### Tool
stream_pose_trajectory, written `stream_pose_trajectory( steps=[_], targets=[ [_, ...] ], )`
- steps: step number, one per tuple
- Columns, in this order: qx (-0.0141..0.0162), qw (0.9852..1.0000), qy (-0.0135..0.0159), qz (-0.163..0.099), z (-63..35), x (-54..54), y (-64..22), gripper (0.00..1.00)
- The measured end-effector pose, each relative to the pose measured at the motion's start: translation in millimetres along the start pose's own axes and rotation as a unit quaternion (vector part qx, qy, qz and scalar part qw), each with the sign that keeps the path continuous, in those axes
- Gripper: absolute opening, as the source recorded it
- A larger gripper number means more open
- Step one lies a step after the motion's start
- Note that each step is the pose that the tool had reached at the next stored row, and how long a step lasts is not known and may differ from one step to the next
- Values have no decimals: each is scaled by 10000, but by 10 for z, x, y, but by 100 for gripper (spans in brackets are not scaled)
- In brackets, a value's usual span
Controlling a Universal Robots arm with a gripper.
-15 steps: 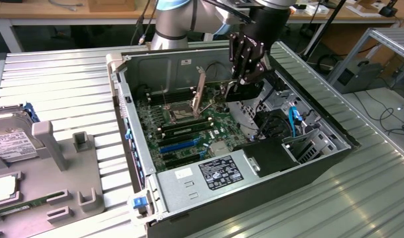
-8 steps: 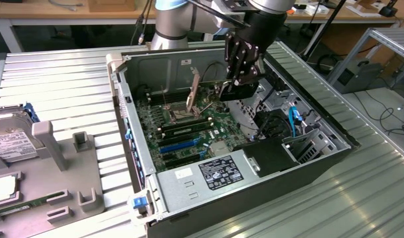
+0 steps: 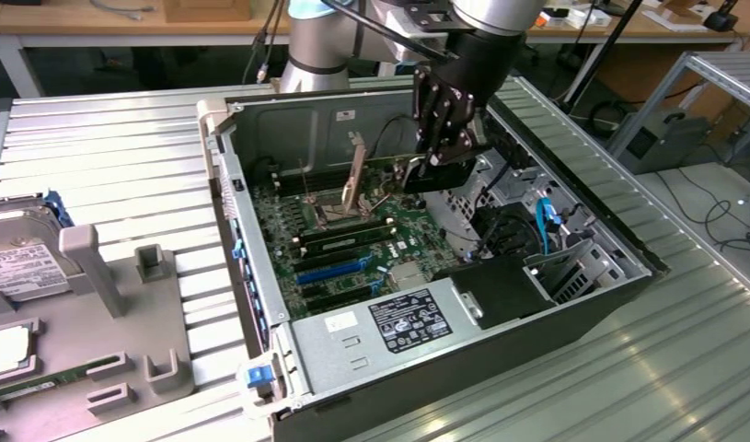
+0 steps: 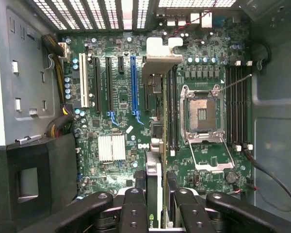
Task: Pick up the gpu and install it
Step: 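Insert the gpu into the slot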
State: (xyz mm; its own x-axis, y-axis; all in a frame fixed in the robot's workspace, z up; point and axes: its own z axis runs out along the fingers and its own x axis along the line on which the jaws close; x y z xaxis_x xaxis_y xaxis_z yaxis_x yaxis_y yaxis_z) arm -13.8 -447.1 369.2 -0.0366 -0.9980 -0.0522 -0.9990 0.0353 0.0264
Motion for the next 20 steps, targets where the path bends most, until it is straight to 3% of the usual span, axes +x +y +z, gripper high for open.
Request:
stream_pose_trajectory(
  steps=[20],
  targets=[
    [0,10000,0,0,52,3,-2,27]
  ],
)
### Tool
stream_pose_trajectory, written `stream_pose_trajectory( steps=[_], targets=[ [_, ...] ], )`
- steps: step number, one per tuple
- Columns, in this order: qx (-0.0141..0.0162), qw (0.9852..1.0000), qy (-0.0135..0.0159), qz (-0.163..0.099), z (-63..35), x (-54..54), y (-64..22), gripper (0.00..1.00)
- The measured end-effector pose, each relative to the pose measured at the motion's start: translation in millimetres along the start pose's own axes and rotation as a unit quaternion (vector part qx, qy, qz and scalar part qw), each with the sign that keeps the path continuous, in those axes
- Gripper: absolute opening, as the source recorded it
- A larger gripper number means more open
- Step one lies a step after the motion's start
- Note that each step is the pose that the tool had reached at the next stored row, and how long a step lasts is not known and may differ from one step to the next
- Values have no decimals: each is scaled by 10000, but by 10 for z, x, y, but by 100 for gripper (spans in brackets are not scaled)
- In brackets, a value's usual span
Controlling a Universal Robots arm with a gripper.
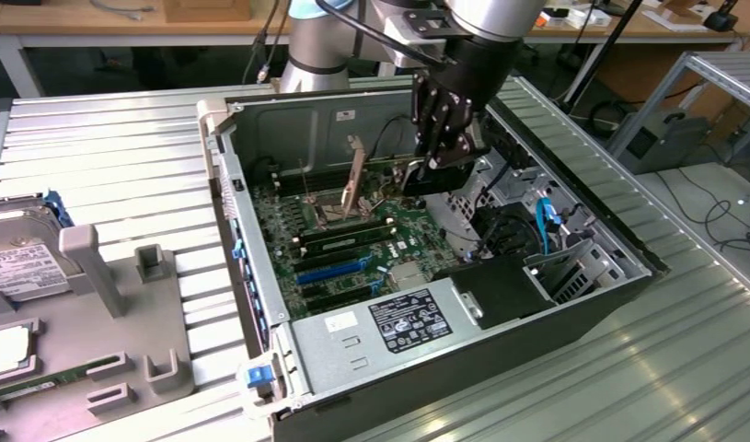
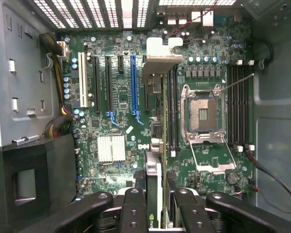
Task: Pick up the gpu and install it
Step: 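Insert the gpu into the slot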
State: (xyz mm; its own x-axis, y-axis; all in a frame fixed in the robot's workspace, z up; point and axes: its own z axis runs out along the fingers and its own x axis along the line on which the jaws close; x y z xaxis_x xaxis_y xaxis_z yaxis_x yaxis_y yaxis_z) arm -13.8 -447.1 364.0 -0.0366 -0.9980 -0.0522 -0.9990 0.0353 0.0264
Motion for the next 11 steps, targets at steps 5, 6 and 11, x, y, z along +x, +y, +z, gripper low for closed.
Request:
stream_pose_trajectory(
  steps=[5,6,11],
  targets=[
    [0,10000,0,0,9,0,0,27],
    [0,10000,0,0,11,1,0,27],
    [0,10000,0,0,22,1,0,27]
  ],
)
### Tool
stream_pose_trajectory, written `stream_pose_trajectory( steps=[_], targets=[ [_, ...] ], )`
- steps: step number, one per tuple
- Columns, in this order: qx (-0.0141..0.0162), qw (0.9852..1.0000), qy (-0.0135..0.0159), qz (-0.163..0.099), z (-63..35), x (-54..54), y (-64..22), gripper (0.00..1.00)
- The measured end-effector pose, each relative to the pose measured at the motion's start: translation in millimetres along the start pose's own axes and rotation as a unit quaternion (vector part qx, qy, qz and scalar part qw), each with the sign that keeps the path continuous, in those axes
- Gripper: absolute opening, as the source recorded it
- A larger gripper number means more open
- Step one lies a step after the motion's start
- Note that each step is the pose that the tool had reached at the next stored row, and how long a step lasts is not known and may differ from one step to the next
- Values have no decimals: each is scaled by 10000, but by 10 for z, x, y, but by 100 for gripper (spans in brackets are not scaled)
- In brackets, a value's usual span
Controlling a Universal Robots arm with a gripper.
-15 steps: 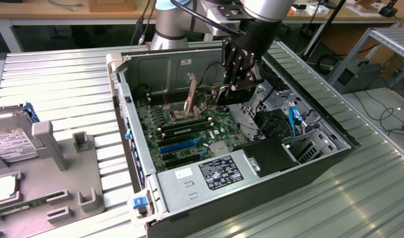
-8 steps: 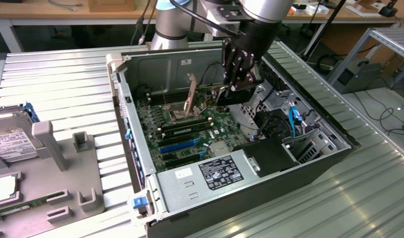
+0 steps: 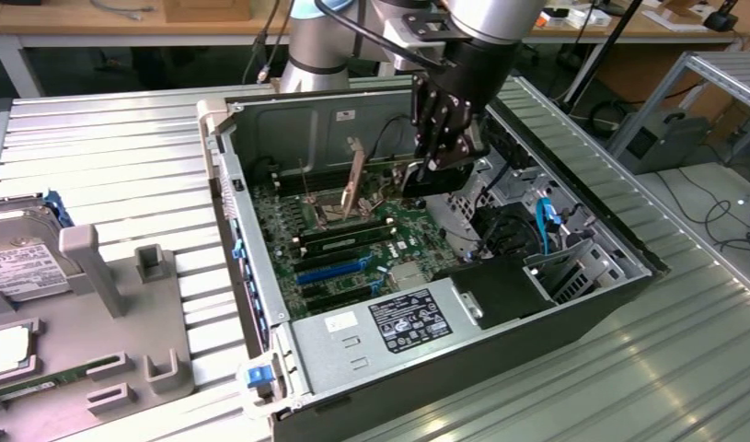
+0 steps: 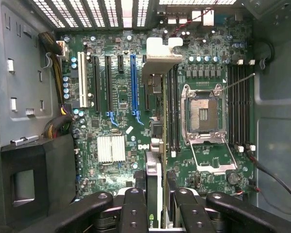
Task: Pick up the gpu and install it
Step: 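Insert the gpu into the slot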
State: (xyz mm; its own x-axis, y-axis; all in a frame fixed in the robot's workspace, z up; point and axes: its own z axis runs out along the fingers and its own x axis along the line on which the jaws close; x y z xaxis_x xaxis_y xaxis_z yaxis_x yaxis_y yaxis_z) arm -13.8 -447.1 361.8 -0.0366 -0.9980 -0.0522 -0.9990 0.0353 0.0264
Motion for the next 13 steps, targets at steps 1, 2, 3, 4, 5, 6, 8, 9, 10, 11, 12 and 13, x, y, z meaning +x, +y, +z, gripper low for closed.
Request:
stream_pose_trajectory(
  steps=[1,2,3,4,5,6,8,9,10,11,12,13],
  targets=[
    [0,10000,0,0,2,0,0,27],
    [0,10000,0,0,3,0,0,27],
    [0,10000,0,0,5,0,0,27],
    [0,10000,0,0,6,0,0,27],
    [0,10000,0,0,9,0,0,27],
    [0,10000,0,0,10,0,0,27],
    [0,10000,0,0,12,0,-1,27],
    [0,10000,0,0,13,1,0,27],
    [0,10000,0,0,15,1,0,27],
    [0,10000,0,0,17,1,-1,27],
    [0,10000,0,0,19,1,-1,27],
    [0,10000,0,0,22,1,-1,27]
  ],
)
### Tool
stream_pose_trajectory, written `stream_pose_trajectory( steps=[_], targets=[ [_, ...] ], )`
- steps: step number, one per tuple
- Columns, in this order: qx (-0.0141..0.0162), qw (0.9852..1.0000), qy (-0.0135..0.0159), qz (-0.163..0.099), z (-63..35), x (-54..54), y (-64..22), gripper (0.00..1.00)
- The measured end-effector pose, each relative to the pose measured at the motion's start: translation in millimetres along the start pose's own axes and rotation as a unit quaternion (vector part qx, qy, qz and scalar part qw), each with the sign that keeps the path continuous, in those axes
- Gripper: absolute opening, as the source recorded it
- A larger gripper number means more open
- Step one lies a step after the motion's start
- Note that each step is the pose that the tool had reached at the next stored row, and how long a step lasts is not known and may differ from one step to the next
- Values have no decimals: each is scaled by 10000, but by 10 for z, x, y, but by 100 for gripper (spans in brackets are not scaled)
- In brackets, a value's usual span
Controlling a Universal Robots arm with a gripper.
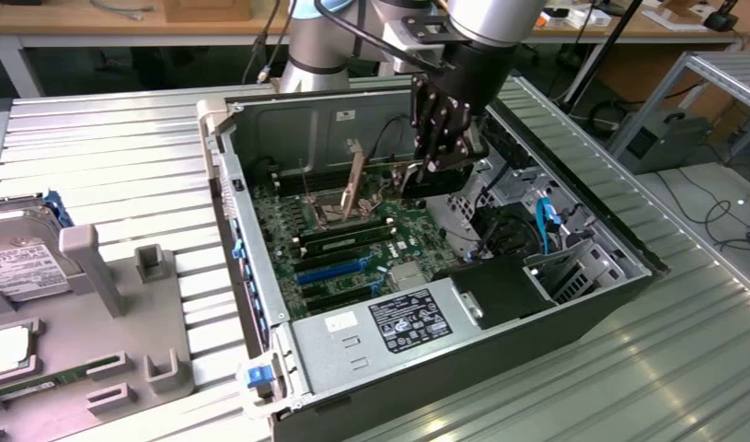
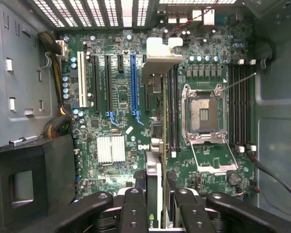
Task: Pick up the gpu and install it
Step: 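Insert the gpu into the slot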
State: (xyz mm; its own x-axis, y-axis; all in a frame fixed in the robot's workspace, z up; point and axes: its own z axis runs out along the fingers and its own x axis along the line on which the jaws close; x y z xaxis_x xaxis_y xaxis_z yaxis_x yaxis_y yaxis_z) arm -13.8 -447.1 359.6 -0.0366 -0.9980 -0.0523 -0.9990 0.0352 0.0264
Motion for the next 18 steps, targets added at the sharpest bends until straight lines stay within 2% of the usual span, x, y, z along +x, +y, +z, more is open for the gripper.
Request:
stream_pose_trajectory(
  steps=[18],
  targets=[
    [0,10000,0,0,42,2,0,27]
  ],
)
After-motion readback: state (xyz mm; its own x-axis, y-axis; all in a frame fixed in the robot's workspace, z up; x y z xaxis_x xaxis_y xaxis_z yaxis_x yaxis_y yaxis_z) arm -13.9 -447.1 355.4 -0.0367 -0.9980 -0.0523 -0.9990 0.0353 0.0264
